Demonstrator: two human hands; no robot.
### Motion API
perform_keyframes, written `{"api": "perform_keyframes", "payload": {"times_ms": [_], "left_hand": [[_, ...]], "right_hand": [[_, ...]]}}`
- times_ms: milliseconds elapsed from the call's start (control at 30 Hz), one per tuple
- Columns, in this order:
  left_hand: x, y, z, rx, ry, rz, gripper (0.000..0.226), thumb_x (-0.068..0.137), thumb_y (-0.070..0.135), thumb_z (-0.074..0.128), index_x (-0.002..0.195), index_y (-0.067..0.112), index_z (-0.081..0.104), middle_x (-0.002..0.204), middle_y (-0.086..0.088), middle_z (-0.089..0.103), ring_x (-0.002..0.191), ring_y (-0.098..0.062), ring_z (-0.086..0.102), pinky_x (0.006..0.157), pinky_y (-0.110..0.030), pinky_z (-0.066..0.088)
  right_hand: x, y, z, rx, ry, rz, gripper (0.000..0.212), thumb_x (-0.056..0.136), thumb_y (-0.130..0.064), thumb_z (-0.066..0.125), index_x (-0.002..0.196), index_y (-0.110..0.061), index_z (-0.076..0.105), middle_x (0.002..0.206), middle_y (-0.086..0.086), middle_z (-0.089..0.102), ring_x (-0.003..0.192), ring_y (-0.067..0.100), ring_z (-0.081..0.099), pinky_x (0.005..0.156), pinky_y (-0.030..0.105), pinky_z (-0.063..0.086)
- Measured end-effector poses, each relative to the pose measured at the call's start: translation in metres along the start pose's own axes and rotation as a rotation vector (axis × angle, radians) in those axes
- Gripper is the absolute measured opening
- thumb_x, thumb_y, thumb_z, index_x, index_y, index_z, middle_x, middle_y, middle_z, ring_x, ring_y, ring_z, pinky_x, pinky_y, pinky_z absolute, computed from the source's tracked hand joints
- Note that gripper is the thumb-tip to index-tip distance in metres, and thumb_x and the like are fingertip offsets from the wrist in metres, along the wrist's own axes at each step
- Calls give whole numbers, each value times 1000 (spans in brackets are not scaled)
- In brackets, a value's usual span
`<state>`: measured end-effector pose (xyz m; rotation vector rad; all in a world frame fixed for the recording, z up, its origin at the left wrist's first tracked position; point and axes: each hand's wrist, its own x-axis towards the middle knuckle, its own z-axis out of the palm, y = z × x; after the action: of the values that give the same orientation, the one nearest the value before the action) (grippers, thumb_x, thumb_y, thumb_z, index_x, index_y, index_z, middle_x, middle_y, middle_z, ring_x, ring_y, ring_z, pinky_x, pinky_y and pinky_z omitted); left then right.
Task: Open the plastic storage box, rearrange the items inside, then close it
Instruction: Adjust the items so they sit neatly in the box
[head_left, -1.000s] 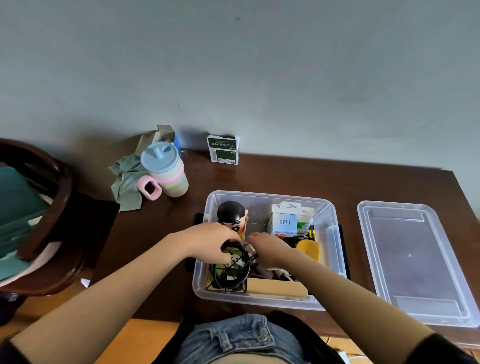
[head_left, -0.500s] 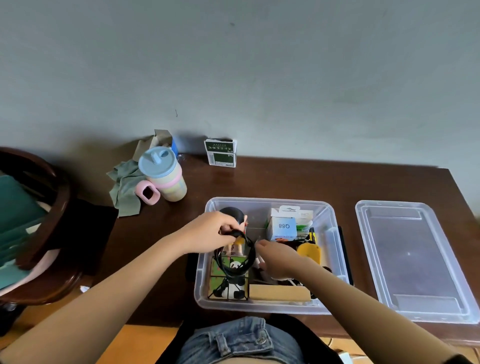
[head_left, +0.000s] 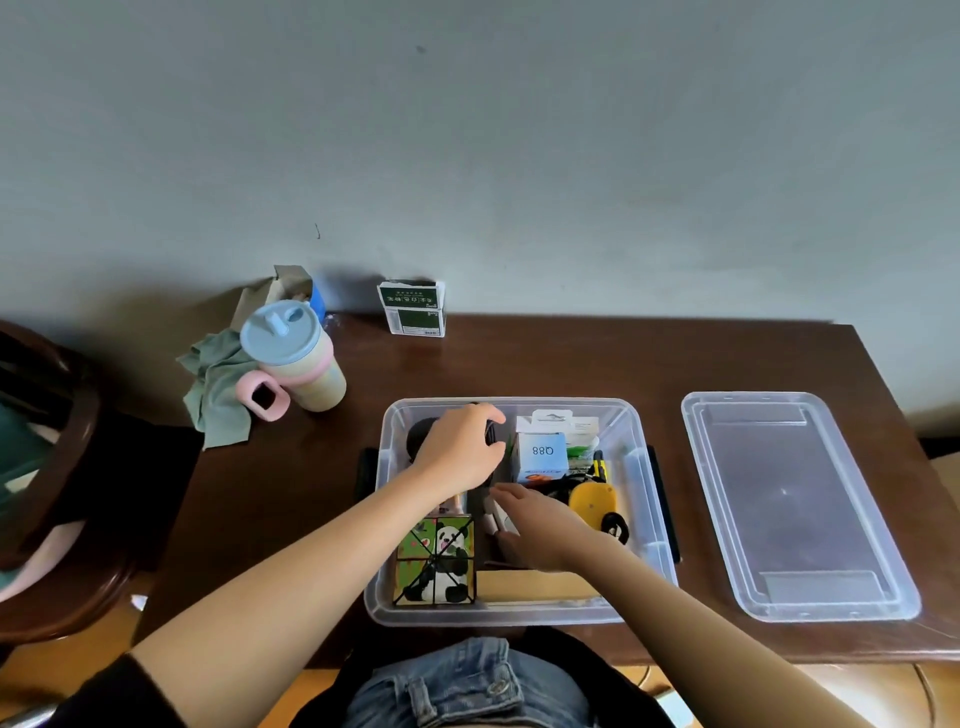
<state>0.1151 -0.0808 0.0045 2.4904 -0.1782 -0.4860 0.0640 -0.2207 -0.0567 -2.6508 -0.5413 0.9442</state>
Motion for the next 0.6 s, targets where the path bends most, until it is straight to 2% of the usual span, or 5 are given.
{"api": "perform_keyframes", "payload": {"times_ms": [67,200,367,533,600], "left_hand": [[-2,-4,4,7,-31,16,39,93,20,57,131,24,54,131,-1,58,101,-21,63,73,-23,45],[-10,-15,11,-13,-100,1,44,92,17,59,135,24,51,136,-1,55,122,-21,53,100,-33,45],[-3,-15,23,-22,-82,-89,44,93,19,58,135,21,45,126,-10,59,110,-27,58,92,-39,50],[3,-8,38,-77,-55,-126,47,92,16,60,136,20,45,132,-11,56,119,-29,54,97,-41,47],[6,-7,42,-88,-31,-151,47,91,17,61,136,20,46,130,-11,57,119,-29,54,98,-42,46]], "right_hand": [[0,1,0,18,15,11,59,95,-28,48,148,-15,25,154,1,27,137,23,33,107,39,38],[4,-1,-3,2,79,24,46,94,-29,50,136,-14,40,138,5,41,119,25,49,89,39,50],[5,-8,0,-111,116,11,37,97,-34,44,126,-11,48,127,9,43,110,25,50,78,37,54],[-4,-8,-1,-119,120,17,39,99,-40,38,124,-12,48,123,7,49,114,24,50,83,38,51],[-8,-7,-2,-112,110,16,38,99,-41,37,122,-12,48,122,7,51,110,25,53,82,38,49]]}}
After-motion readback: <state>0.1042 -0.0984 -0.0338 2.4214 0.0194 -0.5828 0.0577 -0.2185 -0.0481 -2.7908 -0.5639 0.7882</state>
